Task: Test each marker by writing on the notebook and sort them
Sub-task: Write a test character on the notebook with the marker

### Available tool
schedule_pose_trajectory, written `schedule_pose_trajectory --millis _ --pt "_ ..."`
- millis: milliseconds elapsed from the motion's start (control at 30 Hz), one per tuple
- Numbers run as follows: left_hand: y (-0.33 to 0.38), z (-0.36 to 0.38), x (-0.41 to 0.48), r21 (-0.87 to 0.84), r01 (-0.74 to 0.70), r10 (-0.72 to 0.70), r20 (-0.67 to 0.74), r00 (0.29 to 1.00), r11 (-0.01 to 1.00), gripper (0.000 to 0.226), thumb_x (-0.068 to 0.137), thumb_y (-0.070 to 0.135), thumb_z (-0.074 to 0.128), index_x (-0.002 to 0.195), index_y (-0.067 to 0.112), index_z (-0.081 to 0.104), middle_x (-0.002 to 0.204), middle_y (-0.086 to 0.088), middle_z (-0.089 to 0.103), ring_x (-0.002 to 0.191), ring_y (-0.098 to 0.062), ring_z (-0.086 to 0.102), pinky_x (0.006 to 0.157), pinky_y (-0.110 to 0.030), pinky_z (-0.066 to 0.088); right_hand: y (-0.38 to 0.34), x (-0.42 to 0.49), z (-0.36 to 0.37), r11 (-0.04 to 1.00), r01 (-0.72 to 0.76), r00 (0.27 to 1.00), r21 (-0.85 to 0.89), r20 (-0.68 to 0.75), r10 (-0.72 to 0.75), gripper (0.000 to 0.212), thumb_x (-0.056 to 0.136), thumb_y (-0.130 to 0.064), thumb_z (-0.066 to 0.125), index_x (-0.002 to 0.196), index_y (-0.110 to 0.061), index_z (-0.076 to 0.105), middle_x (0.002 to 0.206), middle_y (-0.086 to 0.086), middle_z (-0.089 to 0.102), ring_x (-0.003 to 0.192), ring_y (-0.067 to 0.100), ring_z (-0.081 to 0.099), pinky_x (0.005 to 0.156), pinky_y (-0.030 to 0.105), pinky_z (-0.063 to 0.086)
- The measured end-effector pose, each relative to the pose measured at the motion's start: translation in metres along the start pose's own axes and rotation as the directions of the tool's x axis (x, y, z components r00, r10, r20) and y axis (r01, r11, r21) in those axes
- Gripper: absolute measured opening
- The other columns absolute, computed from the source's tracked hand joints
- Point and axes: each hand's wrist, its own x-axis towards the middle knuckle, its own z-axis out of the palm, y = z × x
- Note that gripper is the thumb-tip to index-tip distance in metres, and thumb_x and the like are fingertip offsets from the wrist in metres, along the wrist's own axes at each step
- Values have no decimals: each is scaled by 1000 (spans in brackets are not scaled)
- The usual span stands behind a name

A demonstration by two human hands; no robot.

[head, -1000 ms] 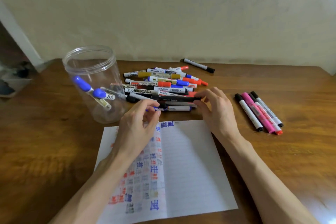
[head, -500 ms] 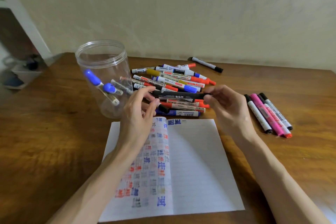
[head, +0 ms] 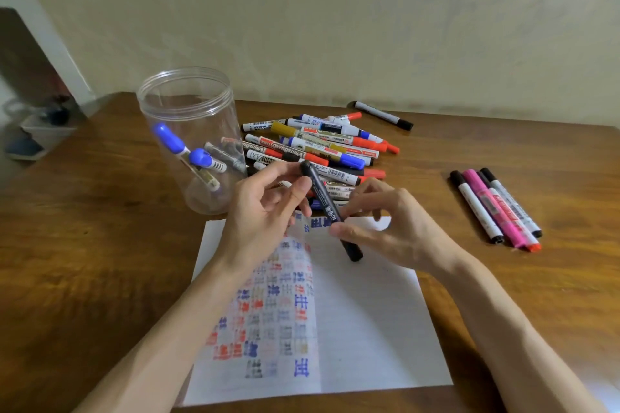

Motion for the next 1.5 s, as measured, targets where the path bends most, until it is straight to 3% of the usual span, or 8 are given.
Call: schedule_pose_trajectory --millis 133,400,667,767,867,934,1067,1501 --pt "2 3 -4 67 1 -12 163 987 998 36 95 35 69 129 23 64 110 6 74 100 -15 72 77 -27 59 -9 0 2 895 -40 990 445 -104 96 29 92 -36 73 101 -9 73 78 0 74 65 14 64 61 27 51" --pt "-7 3 -8 427 -259 160 254 954 866 37 101 39 55 127 17 68 118 11 72 105 -4 69 84 -28 59 -14 -2 21 855 -6 963 518 -228 145 23 100 -26 69 104 -3 73 84 13 76 69 27 69 64 34 56" --pt "-7 0 -5 325 -99 -1 293 956 941 32 110 40 45 113 19 69 91 3 73 83 -21 69 71 -46 57 -21 -1 12 881 47 951 470 -292 105 22 102 -24 67 91 -6 72 76 9 72 69 19 64 66 27 53" --pt "-9 -23 -2 305 -54 -21 236 972 951 25 108 28 49 100 22 71 75 16 65 73 -5 61 67 -22 48 -4 -4 -30 830 110 826 547 -515 230 36 102 -29 67 67 -17 65 67 7 58 71 26 51 74 39 39" --pt "-12 -30 3 295 -6 -34 132 991 955 24 107 33 51 107 23 72 72 -1 60 71 -23 59 70 -46 58 9 -9 -50 811 82 715 580 -601 357 27 95 -25 67 69 -15 69 63 3 59 66 23 49 72 44 37" --pt "-10 -20 3 301 -13 -33 148 988 954 23 107 33 52 112 23 71 72 0 62 71 -26 61 70 -49 59 10 -7 -32 847 -44 750 531 -543 379 21 96 -21 70 79 -9 72 64 1 66 63 16 57 66 36 46" --pt "-9 -13 -4 345 -78 13 189 982 935 22 106 22 54 120 14 70 81 34 65 84 8 64 69 -7 45 2 0 4 864 -136 853 485 -386 351 11 99 -18 72 91 -11 75 67 -7 73 55 1 62 51 15 46" --pt "-20 -14 -4 517 -191 105 190 976 834 31 104 39 52 123 20 68 113 13 72 103 3 67 76 -10 52 7 6 30 930 -215 851 299 -410 329 10 96 -26 75 99 -16 76 86 -13 76 73 -4 72 57 12 52"
